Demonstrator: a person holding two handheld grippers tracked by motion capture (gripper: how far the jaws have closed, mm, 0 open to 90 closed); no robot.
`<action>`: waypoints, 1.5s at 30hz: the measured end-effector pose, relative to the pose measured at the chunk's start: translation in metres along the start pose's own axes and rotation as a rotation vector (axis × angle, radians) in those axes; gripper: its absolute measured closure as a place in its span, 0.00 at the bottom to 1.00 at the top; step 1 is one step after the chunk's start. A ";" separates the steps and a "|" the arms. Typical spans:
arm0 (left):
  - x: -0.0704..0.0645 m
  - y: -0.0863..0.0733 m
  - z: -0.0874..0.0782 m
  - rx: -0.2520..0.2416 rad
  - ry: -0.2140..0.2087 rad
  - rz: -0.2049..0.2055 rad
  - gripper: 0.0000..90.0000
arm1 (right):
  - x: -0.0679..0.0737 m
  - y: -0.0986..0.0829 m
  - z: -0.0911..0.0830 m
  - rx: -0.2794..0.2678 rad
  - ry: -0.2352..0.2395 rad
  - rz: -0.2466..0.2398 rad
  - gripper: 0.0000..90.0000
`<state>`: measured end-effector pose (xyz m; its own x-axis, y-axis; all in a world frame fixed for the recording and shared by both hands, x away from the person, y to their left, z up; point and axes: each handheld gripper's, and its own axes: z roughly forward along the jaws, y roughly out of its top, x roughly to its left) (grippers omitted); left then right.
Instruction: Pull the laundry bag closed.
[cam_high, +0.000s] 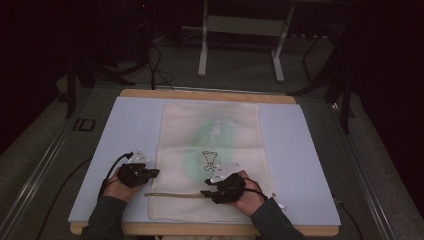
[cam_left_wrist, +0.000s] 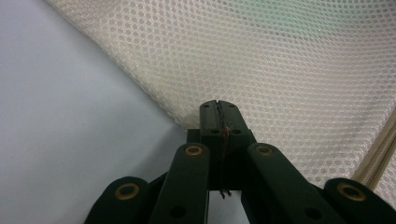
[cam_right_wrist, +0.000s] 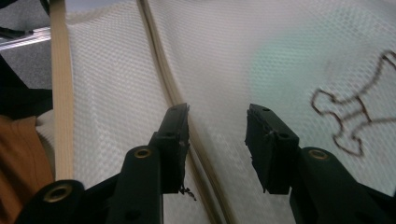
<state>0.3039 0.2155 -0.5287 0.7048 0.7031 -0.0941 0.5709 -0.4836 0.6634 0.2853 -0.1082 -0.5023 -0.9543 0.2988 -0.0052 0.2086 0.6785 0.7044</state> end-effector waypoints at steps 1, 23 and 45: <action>0.000 0.000 0.000 0.000 -0.001 0.001 1.00 | 0.001 0.002 0.002 0.001 0.003 -0.004 0.67; 0.001 0.000 0.000 -0.001 -0.010 0.008 1.00 | 0.017 0.030 0.036 -0.015 0.055 -0.069 0.79; 0.002 -0.001 -0.007 -0.012 0.007 0.013 0.99 | 0.030 0.058 0.070 -0.023 0.116 -0.107 0.80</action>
<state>0.3026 0.2209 -0.5244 0.7090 0.7007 -0.0803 0.5569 -0.4864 0.6732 0.2841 -0.0129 -0.5118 -0.9894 0.1452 0.0006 0.1011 0.6860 0.7205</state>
